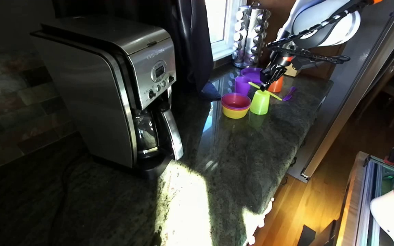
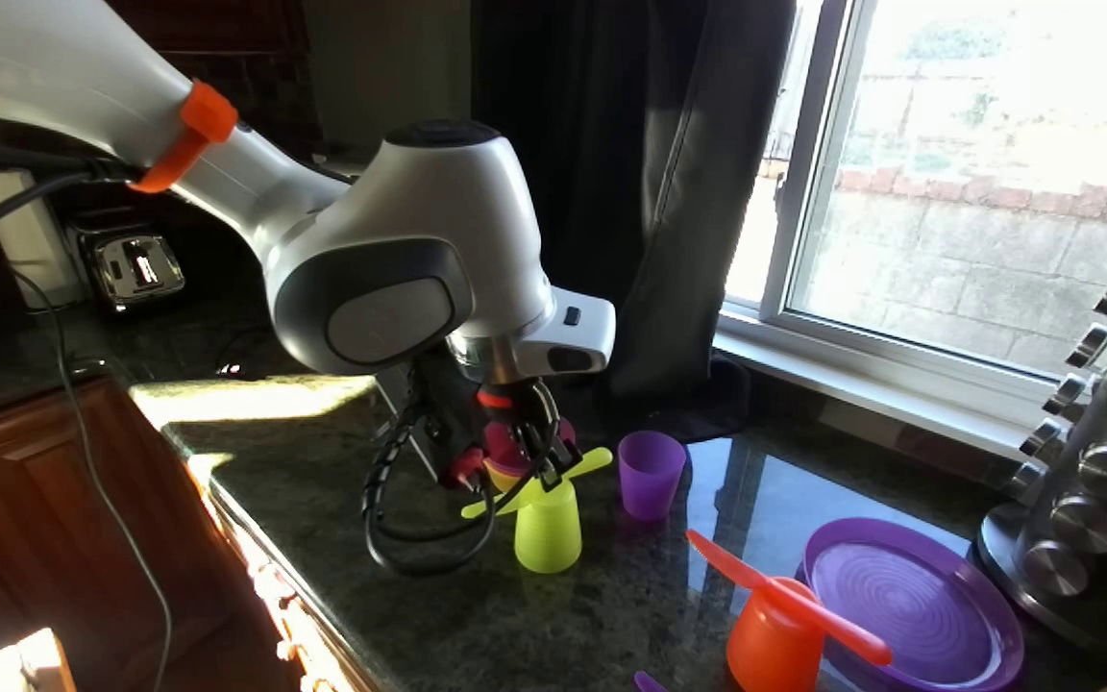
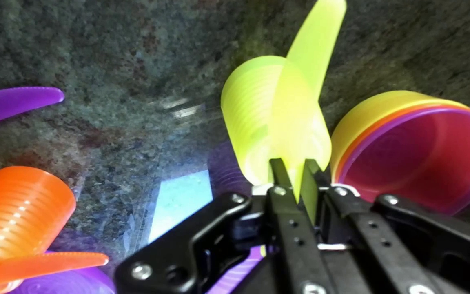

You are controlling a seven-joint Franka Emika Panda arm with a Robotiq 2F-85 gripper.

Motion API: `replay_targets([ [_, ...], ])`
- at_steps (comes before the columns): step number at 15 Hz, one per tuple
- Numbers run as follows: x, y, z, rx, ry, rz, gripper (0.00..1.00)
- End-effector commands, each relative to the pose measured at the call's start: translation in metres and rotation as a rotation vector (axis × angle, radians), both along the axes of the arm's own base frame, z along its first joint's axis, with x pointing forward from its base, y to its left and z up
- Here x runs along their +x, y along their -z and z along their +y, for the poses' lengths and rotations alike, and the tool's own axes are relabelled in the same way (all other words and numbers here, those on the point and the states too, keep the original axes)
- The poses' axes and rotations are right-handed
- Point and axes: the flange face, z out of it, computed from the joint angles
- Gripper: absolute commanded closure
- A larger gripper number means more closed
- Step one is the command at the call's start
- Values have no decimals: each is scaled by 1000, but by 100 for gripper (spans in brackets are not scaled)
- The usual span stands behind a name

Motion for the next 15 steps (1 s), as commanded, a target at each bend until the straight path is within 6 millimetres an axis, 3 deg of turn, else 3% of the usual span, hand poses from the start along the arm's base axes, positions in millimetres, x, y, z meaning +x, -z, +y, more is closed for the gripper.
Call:
replay_targets([
  [1,5,3,0,5,-3,-9,96],
  [15,9,8,-1,-5,0,-15,96],
])
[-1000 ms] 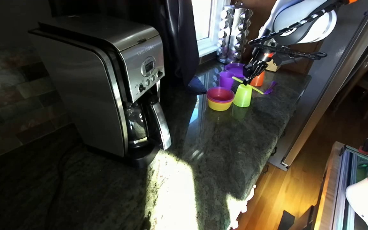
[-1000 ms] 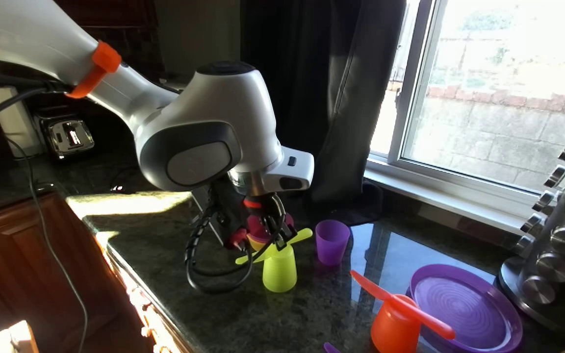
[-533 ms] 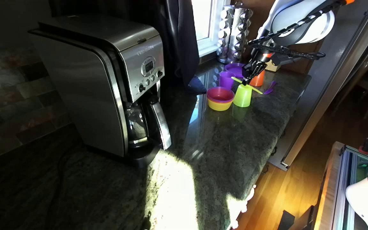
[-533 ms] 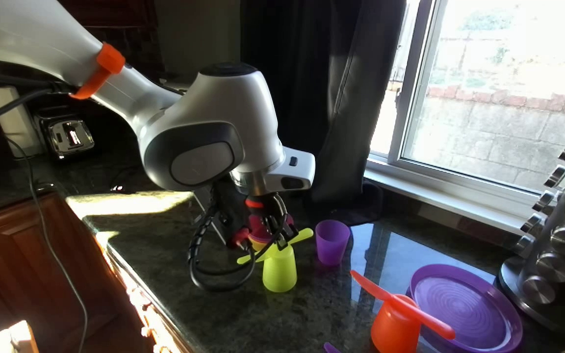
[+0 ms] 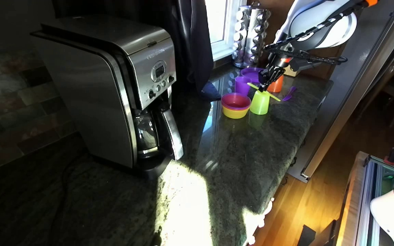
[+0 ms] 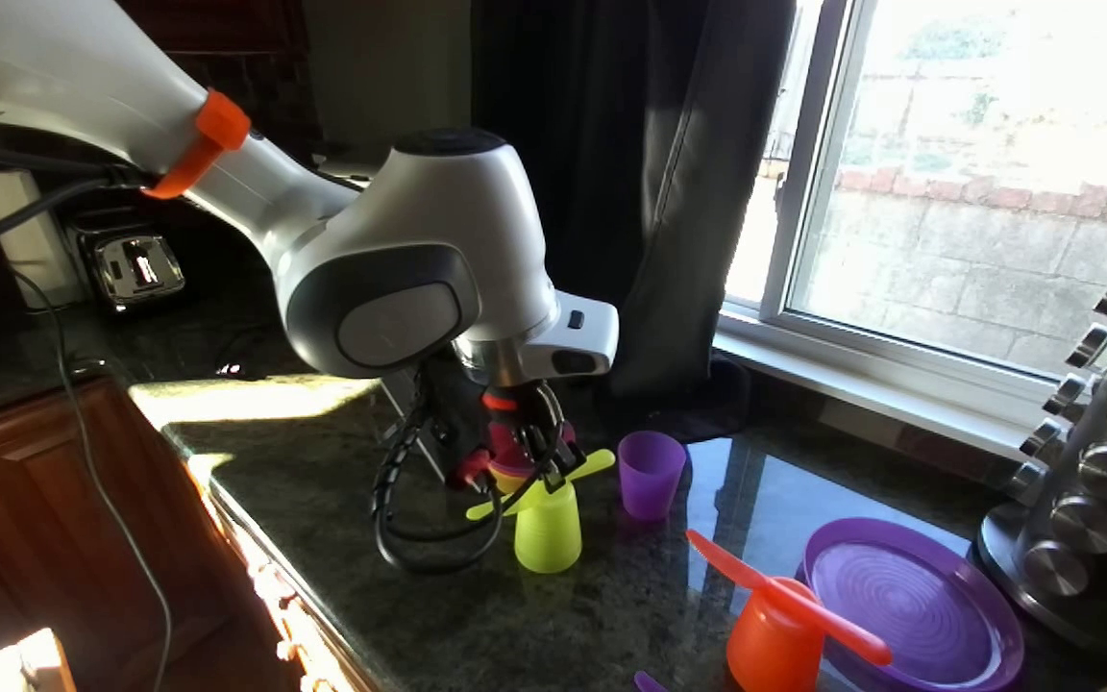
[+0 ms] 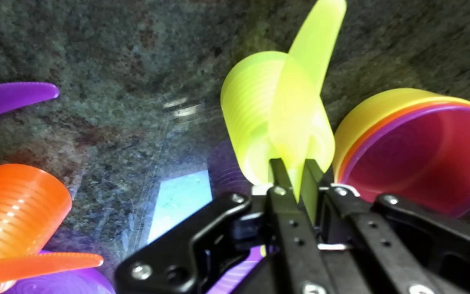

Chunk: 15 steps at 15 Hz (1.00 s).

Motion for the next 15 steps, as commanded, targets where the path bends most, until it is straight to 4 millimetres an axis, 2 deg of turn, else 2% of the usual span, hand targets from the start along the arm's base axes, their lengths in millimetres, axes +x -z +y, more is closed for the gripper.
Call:
replay_targets([
  [1,4,3,-1,-1,4,-19,96],
  [8,5,4,1,-2,-1,-19,96],
  [10,4,4,2,-3,-2,-19,92],
  [11,4,4,2,-3,-3,-19,84],
  [12,4,5,2,-5,-4,-18,81],
  [14,5,6,2,-6,-5,-15,80],
  [15,5,6,3,-6,-7,-15,95],
])
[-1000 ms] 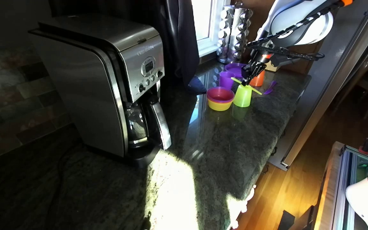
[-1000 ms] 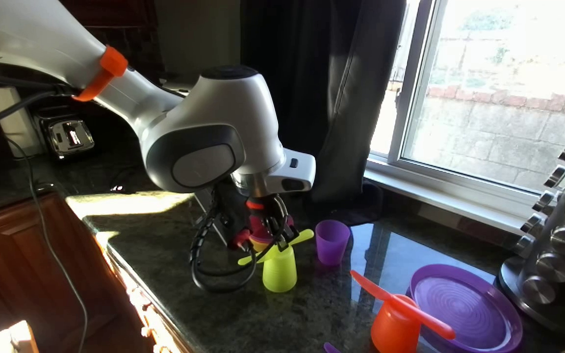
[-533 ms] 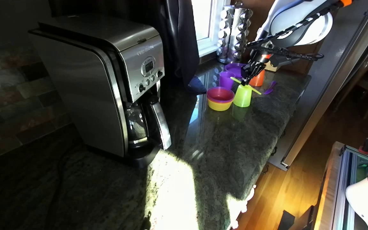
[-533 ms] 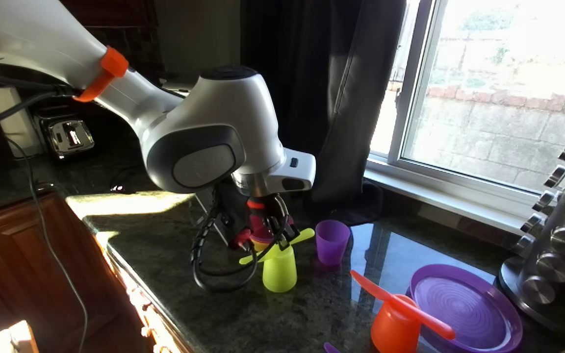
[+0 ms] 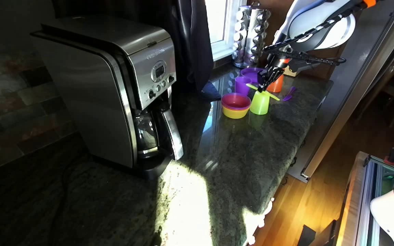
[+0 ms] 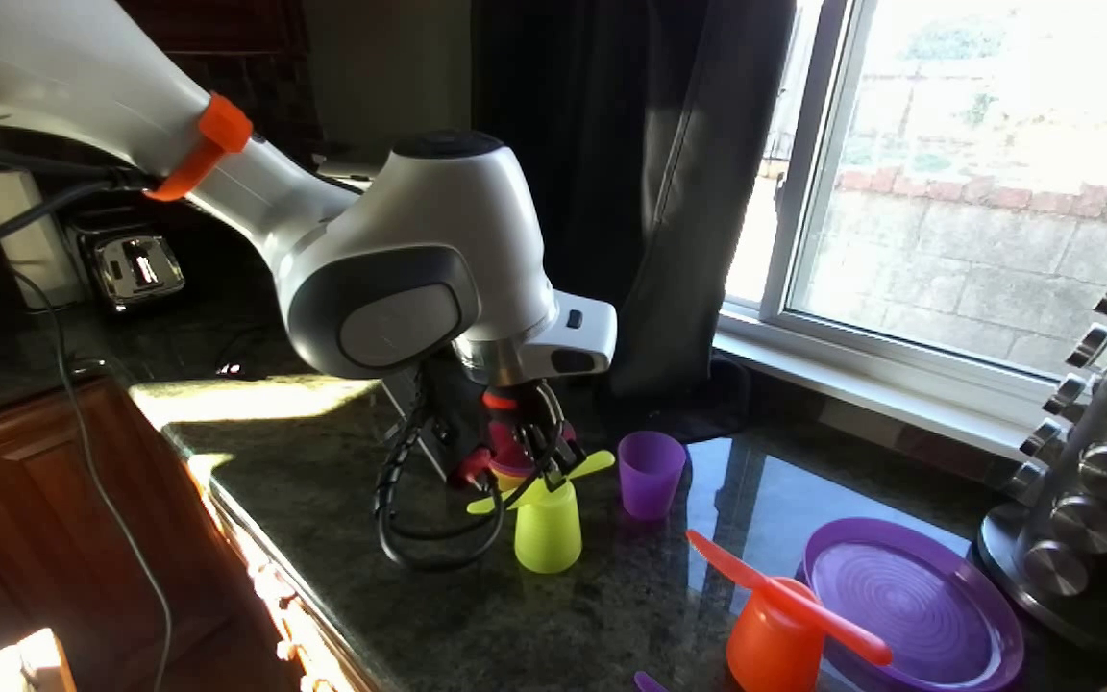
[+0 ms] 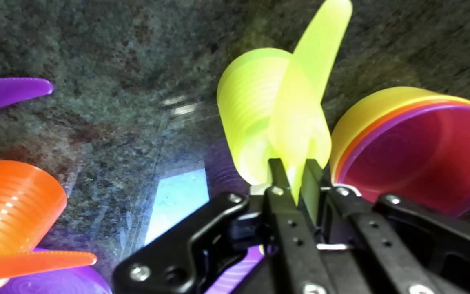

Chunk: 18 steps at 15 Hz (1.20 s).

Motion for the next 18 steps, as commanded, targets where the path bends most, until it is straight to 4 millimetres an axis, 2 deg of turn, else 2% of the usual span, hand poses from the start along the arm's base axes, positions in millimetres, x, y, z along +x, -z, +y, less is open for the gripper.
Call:
replay_targets([
  [1,3,5,0,-3,-1,-10,95],
  [2,3,4,0,-4,-2,-13,99],
  [3,3,4,0,-4,-2,-13,96],
  [18,-8,0,2,-35,-10,-18,96],
])
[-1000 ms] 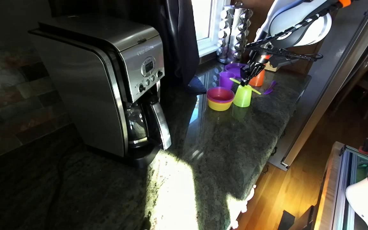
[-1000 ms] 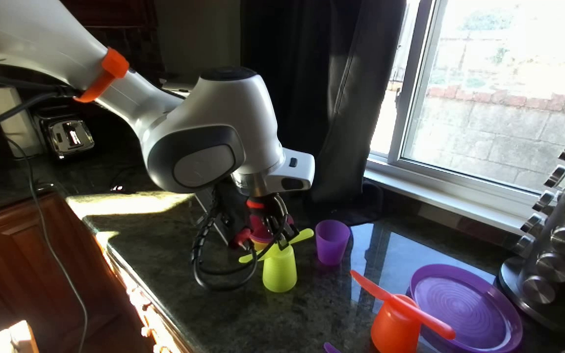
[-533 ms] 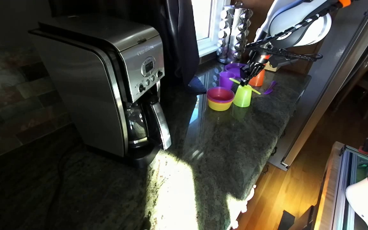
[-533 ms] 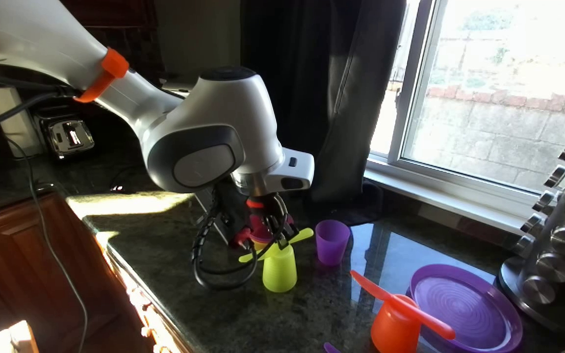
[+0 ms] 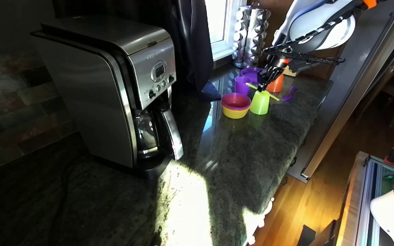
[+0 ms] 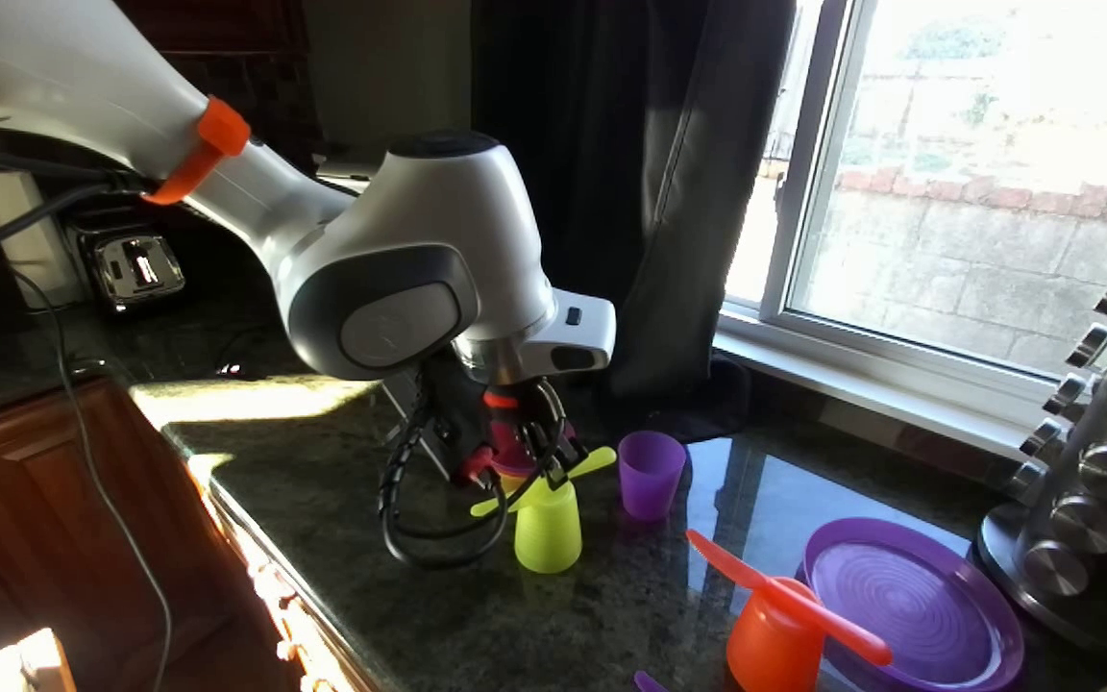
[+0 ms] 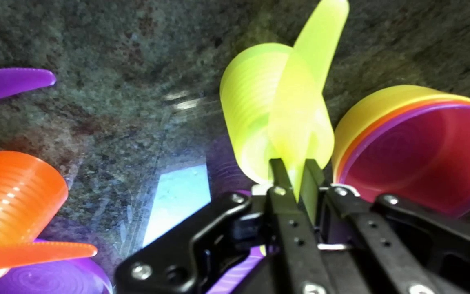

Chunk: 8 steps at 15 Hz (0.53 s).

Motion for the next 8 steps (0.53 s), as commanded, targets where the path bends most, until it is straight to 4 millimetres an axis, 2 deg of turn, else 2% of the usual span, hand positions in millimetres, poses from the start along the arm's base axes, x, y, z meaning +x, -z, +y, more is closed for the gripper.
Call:
replay_targets([
  [1,-10,0,1,-19,4,-10,96],
  [8,-13,0,3,-27,1,-4,96],
])
